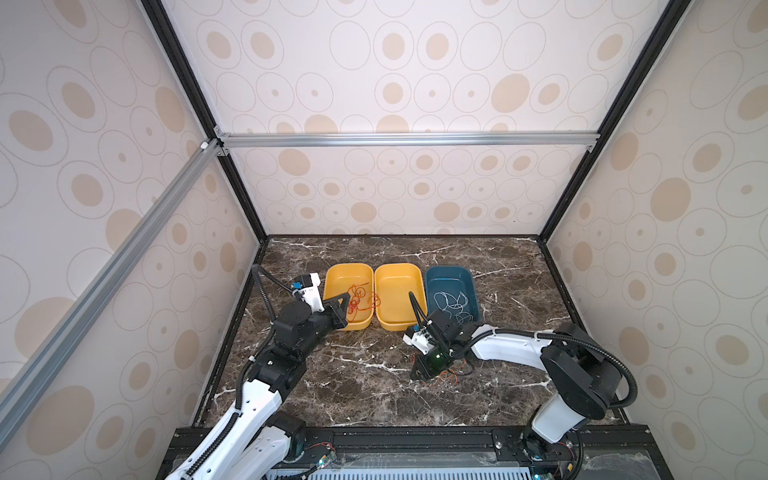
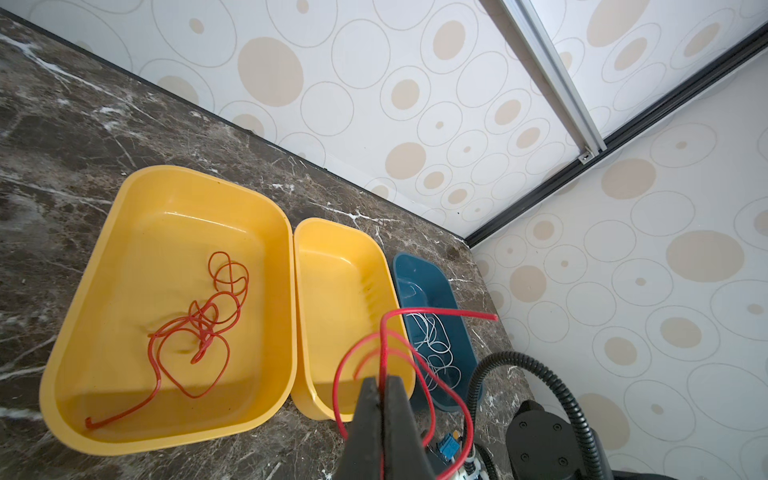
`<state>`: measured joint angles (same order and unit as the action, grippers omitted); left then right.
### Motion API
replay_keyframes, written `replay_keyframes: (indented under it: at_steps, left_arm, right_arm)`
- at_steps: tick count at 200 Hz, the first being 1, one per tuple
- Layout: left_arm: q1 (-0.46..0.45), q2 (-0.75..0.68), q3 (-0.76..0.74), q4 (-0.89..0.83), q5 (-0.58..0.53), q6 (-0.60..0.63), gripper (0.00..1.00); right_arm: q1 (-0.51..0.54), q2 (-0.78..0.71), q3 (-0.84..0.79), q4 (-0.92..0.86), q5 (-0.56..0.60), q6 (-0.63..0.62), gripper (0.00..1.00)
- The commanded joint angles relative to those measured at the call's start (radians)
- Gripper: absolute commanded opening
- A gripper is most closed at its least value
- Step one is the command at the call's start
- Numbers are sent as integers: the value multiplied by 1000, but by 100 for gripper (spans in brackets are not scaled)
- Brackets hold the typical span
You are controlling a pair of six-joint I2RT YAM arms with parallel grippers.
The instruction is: Untangle the cables
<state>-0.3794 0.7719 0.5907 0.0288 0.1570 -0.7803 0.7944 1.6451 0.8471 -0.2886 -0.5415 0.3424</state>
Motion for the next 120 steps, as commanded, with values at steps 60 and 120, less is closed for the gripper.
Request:
replay_keyframes:
  at_steps: [60,120]
  left_arm:
    - [8,76,39,10,-22,49,0]
    - [13,169,69,10,-51,94,0]
  right_arm:
    - [-3,-85,91,-190,174,-52,45]
    - [-6,-196,146,-242,227,-56,53]
